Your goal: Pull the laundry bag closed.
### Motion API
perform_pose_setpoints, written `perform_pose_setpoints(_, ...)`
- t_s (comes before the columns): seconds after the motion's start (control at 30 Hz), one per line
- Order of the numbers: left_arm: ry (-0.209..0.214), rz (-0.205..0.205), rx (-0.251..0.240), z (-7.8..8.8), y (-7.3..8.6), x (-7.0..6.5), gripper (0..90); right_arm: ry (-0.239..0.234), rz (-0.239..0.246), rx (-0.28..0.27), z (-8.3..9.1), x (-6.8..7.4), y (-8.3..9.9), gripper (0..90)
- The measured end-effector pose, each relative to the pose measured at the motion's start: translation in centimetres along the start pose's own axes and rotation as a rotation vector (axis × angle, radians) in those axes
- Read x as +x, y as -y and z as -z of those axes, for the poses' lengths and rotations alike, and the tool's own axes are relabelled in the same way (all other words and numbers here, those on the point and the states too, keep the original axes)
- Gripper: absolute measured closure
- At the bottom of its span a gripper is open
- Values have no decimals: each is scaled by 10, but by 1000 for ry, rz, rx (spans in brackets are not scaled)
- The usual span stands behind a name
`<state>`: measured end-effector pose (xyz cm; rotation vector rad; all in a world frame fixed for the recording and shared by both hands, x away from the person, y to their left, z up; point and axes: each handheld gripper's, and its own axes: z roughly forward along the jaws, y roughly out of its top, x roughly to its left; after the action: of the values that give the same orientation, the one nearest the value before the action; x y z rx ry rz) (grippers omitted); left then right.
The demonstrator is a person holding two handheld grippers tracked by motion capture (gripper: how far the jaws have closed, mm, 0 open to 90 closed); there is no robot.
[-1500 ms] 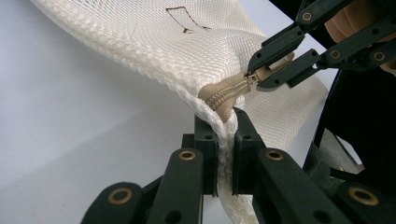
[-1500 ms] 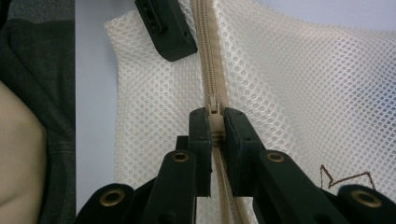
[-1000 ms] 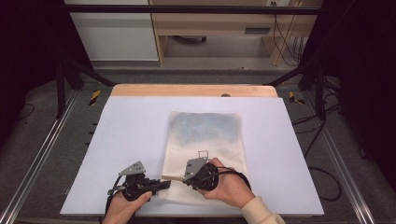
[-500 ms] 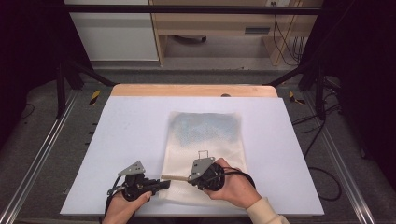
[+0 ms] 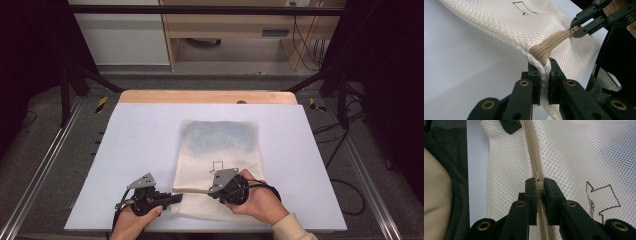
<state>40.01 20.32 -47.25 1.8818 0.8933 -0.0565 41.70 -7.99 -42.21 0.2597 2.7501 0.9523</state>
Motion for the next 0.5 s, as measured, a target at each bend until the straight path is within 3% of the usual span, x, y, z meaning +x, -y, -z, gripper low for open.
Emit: perform_pose_setpoints(0.5,-1,-2,1,0,0,-1,830,26,1,36,21,-5,10,820)
